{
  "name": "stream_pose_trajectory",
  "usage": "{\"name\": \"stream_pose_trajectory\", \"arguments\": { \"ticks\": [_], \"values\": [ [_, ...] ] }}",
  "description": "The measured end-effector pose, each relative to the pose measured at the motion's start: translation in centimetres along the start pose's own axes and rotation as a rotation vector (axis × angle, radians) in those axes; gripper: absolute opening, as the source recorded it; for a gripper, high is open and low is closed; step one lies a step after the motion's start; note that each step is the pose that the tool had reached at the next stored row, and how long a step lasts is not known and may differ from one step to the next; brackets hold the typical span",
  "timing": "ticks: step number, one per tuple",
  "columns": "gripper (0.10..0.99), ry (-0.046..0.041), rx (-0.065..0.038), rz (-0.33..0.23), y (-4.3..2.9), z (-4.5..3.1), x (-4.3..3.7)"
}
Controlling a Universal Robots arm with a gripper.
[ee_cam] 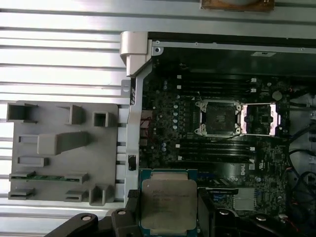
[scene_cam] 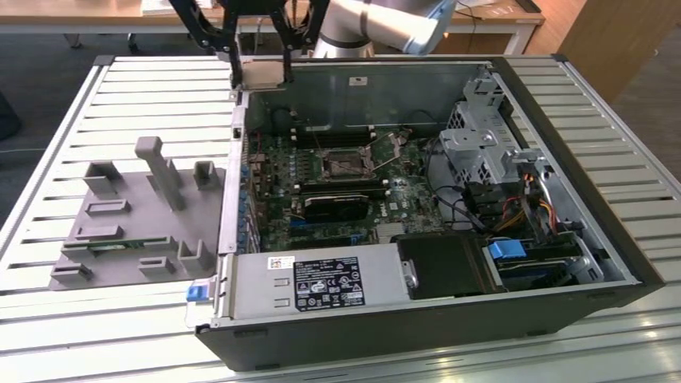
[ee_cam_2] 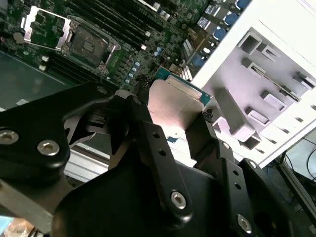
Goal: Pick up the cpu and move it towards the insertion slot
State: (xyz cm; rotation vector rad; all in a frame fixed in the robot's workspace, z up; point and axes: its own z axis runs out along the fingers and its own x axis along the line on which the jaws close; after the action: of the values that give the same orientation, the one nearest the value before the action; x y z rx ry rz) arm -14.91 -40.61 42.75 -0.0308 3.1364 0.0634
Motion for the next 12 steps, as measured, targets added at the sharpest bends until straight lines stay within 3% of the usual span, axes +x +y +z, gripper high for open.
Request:
{"name": "stream_pose_trajectory", "arguments": {
  "ticks": [12],
  "values": [
    [0.541, 0.0005, 0.0, 0.0, -0.06, 0.12, -4.58]
  ]
}}
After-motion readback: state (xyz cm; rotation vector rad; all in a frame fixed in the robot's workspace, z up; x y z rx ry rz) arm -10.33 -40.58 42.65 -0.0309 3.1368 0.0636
